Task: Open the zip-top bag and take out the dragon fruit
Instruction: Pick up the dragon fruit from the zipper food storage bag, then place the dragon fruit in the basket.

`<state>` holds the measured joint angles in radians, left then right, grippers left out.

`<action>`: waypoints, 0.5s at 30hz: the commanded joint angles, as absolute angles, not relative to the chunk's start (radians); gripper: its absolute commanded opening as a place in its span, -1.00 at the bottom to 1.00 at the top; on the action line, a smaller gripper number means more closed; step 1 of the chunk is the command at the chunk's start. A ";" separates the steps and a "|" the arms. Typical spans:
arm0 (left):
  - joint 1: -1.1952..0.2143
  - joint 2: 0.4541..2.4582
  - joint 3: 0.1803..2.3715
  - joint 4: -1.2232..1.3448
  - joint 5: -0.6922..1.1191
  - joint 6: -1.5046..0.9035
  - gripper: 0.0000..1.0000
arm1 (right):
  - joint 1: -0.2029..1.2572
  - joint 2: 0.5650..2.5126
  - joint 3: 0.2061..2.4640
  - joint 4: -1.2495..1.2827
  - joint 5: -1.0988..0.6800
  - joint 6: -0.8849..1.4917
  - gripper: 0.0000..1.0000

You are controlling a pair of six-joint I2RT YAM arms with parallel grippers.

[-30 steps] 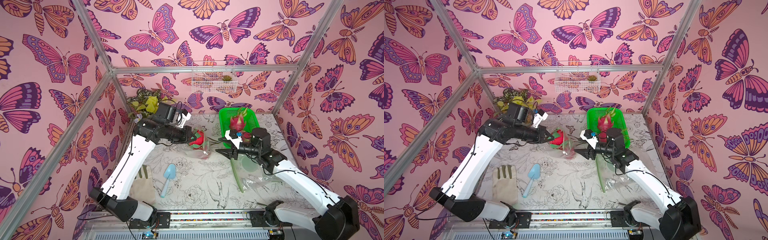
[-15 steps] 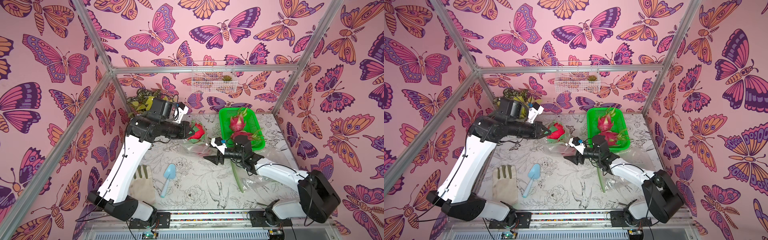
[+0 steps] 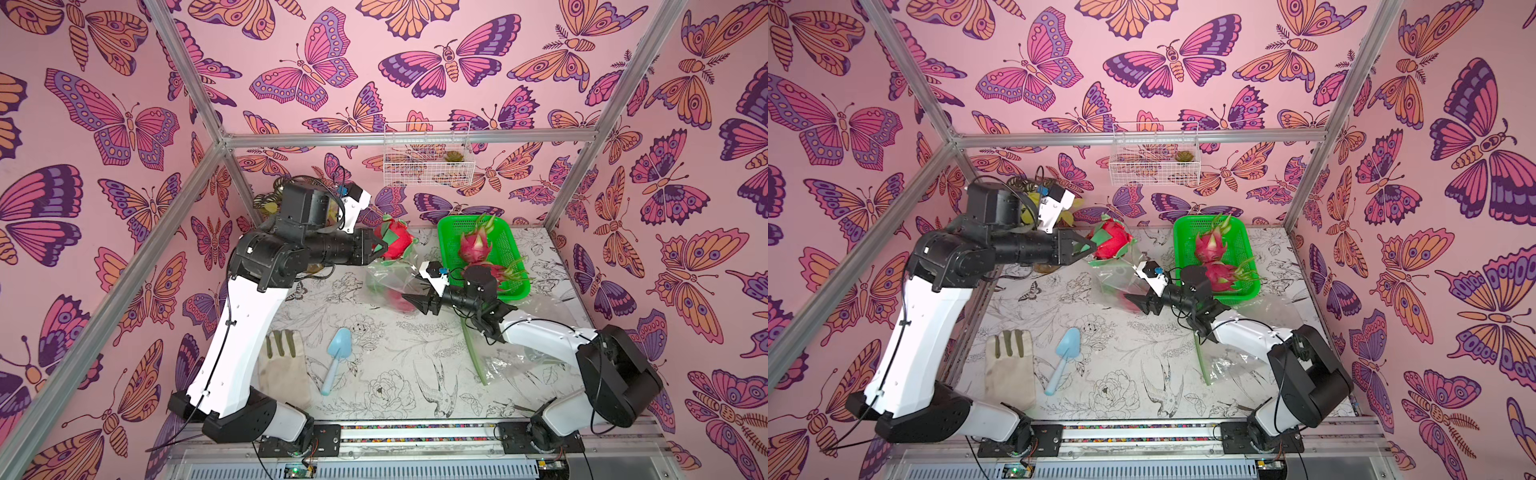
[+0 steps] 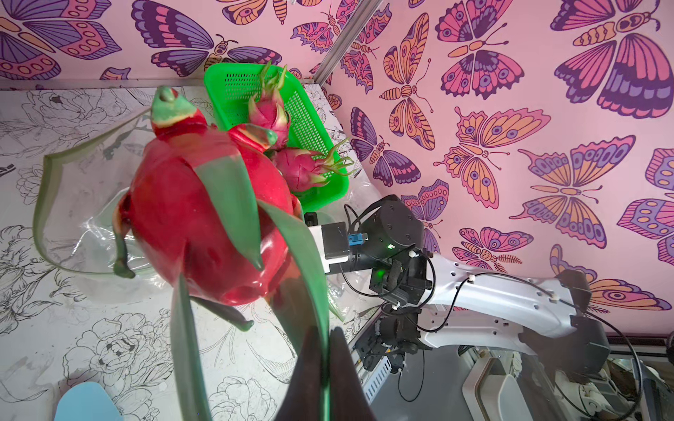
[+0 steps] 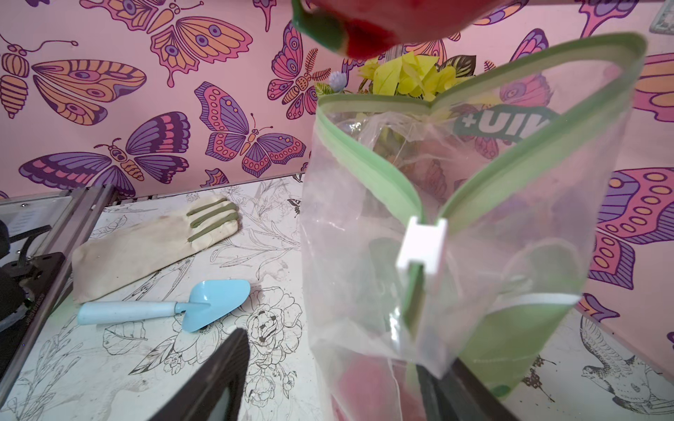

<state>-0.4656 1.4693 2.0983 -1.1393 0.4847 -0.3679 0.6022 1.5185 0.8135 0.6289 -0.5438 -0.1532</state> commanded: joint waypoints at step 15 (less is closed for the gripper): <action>-0.590 1.575 2.092 -0.752 0.465 -0.305 -1.00 | 0.314 1.122 0.756 0.359 -0.407 0.061 0.45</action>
